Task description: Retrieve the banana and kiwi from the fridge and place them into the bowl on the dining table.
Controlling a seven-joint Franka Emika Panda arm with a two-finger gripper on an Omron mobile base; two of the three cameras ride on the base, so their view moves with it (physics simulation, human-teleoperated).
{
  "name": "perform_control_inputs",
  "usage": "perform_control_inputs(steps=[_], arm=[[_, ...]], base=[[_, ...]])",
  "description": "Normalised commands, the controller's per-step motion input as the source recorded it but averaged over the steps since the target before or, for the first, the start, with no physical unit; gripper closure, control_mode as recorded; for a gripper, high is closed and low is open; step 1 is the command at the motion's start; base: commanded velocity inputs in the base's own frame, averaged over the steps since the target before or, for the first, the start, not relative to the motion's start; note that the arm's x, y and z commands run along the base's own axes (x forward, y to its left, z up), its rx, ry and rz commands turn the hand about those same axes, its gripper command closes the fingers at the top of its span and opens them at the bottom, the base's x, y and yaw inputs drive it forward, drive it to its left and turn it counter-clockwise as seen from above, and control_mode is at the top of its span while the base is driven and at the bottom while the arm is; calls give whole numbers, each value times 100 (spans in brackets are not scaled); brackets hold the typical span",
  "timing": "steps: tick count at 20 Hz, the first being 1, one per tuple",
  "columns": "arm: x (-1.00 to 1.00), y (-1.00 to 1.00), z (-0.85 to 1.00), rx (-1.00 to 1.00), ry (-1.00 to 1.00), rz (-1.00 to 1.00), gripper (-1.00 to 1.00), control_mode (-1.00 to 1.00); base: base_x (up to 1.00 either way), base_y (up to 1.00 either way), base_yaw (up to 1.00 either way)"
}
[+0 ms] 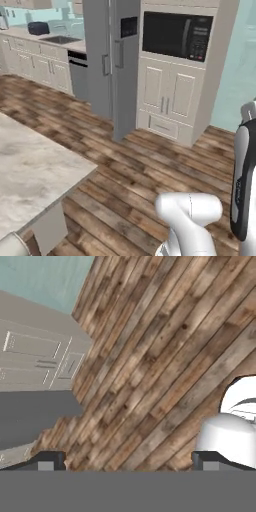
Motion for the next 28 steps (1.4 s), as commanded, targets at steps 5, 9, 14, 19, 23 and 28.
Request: perform_control_inputs(steps=[5, 9, 14, 19, 23, 28], arm=[[0, 0, 0, 0, 0, 0, -100, 100], [0, 0, 0, 0, 0, 0, -100, 100], [0, 0, 0, 0, 0, 0, -100, 100], [0, 0, 0, 0, 0, 0, -100, 100], [0, 0, 0, 0, 0, 0, -100, 100], [0, 0, 0, 0, 0, 0, -100, 100]], base=[[23, -63, -1], [63, -4, 38], [89, 0, 56], [96, -9, 61], [53, -56, 50], [28, -66, 37]])
